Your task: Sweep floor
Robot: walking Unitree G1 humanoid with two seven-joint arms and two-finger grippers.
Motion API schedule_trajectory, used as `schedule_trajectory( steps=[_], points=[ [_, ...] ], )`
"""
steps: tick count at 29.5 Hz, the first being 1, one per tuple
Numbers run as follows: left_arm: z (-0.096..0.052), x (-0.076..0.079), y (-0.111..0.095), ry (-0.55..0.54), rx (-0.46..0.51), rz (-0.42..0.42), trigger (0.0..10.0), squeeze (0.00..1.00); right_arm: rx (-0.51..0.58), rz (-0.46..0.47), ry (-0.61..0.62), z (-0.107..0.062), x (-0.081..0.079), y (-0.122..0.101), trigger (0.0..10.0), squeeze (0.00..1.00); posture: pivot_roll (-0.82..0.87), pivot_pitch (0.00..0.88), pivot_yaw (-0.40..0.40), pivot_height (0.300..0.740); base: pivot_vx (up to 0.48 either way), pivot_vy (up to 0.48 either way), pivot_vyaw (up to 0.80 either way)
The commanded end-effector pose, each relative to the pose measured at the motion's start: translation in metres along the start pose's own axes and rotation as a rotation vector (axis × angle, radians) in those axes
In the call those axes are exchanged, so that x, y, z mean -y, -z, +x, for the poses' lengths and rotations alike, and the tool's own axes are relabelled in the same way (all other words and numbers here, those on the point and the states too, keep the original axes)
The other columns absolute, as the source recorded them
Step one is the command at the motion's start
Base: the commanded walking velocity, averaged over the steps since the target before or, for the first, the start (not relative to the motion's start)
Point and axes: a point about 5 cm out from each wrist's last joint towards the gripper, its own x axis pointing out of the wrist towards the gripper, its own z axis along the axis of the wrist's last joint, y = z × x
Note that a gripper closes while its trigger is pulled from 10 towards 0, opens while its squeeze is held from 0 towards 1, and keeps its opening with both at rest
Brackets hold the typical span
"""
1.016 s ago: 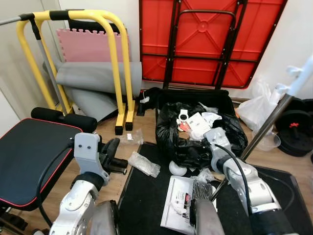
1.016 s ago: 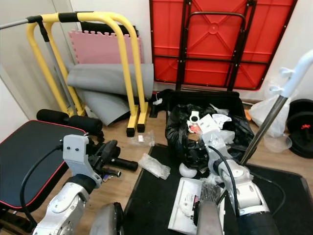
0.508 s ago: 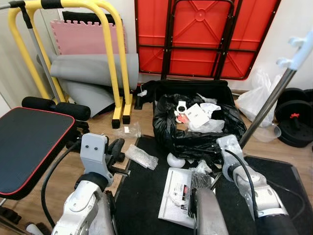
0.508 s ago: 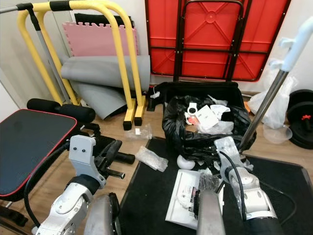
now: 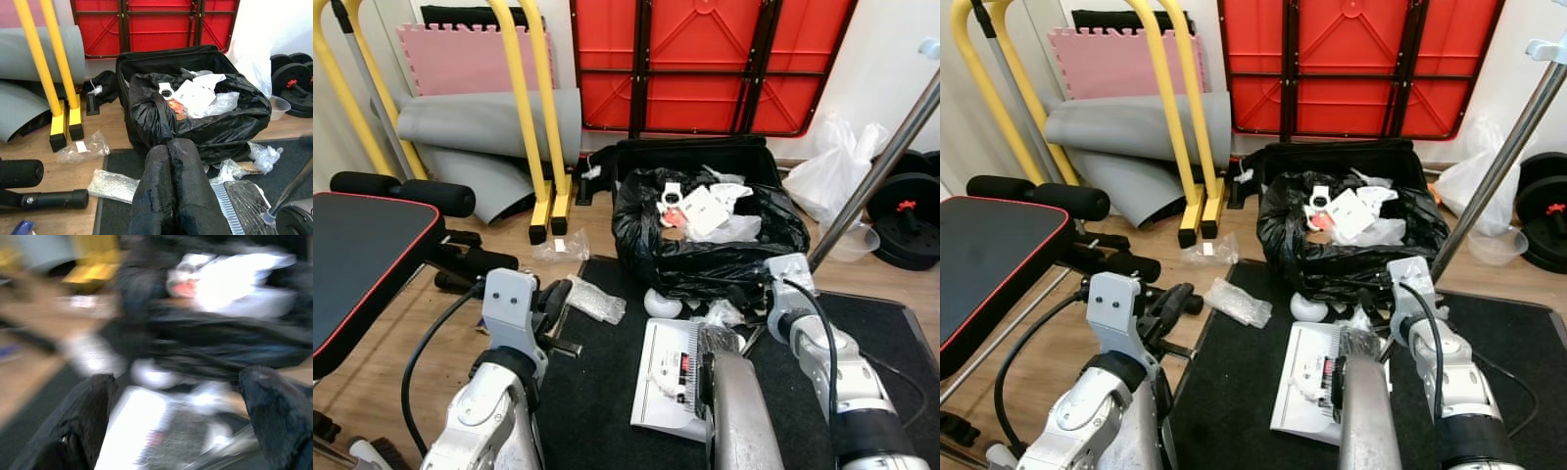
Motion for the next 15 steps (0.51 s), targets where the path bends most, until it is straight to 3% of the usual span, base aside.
schedule_trajectory(
  steps=[1, 4, 8, 10, 13, 14, 15],
  points=[
    [-0.001, 0.007, -0.003, 0.141, 0.011, 0.018, 10.0, 0.0, 0.029, 0.057, -0.109, -0.004, -0.008, -0.004, 10.0, 0.0, -0.1, 0.0, -0.025, 0.4, 0.0, 0.0, 0.0],
    [-0.002, 0.006, -0.002, 0.145, 0.009, 0.019, 10.0, 0.0, 0.0, 0.041, -0.204, -0.02, -0.007, 0.0, 10.0, 0.0, -0.11, 0.0, -0.029, 0.4, 0.0, 0.0, 0.0],
    [-0.002, 0.006, -0.002, 0.147, 0.008, 0.021, 10.0, 0.0, -0.025, 0.009, -0.18, -0.027, -0.001, 0.004, 10.0, 0.0, -0.11, 0.0, -0.032, 0.4, 0.0, 0.0, 0.0],
    [-0.002, 0.006, -0.002, 0.146, 0.008, 0.02, 10.0, 0.0, -0.079, -0.055, -0.057, -0.035, 0.015, 0.01, 10.0, 0.0, -0.12, 0.0, -0.028, 0.4, 0.0, 0.0, 0.0],
    [-0.002, 0.006, -0.002, 0.145, 0.008, 0.019, 10.0, 0.0, -0.105, -0.071, 0.008, -0.038, 0.022, 0.012, 10.0, 0.0, -0.12, 0.0, -0.028, 0.4, 0.0, 0.0, 0.0],
    [-0.002, 0.006, -0.002, 0.147, 0.008, 0.018, 10.0, 0.0, -0.141, -0.097, 0.153, -0.046, 0.038, 0.013, 10.0, 0.0, -0.12, 0.0, -0.03, 0.4, 0.0, 0.0, 0.0],
    [-0.002, 0.006, -0.002, 0.149, 0.008, 0.018, 10.0, 0.0, -0.149, -0.101, 0.184, -0.048, 0.041, 0.013, 10.0, 0.0, -0.12, 0.0, -0.03, 0.4, 0.0, 0.0, 0.0]
  ],
)
